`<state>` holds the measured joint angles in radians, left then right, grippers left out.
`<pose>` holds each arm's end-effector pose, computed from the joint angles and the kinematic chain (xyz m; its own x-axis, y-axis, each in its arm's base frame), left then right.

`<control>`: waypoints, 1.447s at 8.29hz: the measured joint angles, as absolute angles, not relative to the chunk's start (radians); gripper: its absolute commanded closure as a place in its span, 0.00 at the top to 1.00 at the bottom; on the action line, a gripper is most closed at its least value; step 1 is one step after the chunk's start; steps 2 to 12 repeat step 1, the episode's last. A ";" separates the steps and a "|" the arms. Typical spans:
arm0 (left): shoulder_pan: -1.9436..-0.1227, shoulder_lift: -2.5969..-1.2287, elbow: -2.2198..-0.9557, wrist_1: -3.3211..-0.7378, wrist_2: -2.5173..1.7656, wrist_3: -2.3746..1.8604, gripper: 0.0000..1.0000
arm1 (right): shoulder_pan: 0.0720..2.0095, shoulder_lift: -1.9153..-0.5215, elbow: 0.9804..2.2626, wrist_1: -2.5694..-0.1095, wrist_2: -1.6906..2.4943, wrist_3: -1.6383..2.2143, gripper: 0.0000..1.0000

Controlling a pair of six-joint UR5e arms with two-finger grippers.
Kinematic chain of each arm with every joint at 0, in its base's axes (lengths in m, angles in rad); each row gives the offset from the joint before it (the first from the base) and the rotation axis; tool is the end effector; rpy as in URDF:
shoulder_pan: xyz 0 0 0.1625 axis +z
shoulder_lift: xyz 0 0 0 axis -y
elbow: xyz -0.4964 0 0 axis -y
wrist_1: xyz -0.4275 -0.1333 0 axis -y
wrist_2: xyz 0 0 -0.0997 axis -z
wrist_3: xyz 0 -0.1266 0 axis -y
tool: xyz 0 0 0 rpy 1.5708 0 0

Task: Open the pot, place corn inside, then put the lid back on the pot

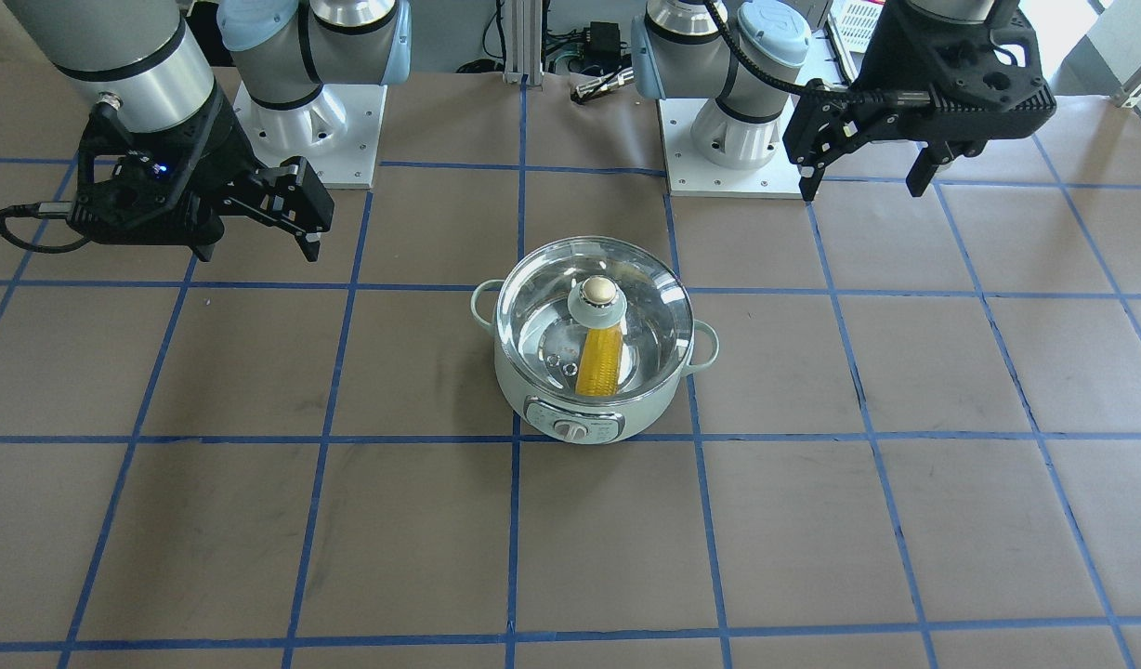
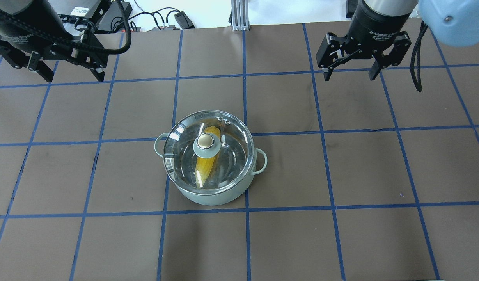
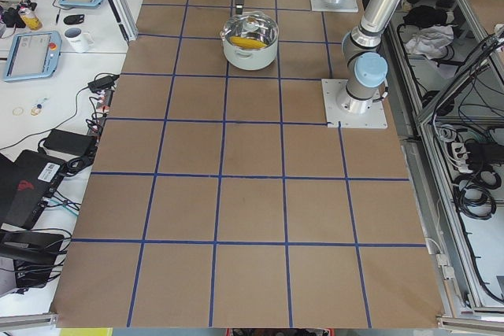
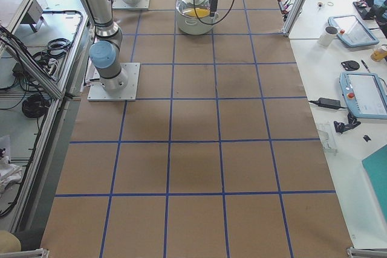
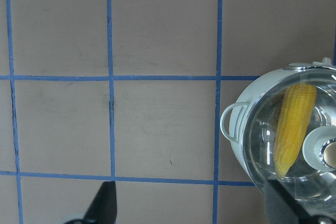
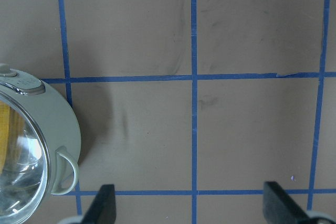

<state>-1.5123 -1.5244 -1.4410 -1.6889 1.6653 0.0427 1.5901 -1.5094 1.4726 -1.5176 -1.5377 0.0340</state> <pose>-0.0916 -0.5109 0.6133 -0.9951 -0.0211 -0.0966 -0.0159 0.9984 -0.0540 0.1482 -0.5525 0.5455 -0.9994 0.0152 -0.0325 0.0147 0.9997 0.0175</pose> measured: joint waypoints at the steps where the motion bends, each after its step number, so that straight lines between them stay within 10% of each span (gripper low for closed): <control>1: -1.512 -1.523 -1.441 -1.689 1.664 0.043 1.00 | 1.590 -1.509 1.473 -1.517 -1.538 0.034 1.00; 12: -1.512 -1.523 -1.441 -1.689 1.664 0.043 1.00 | 1.590 -1.509 1.473 -1.517 -1.538 0.034 1.00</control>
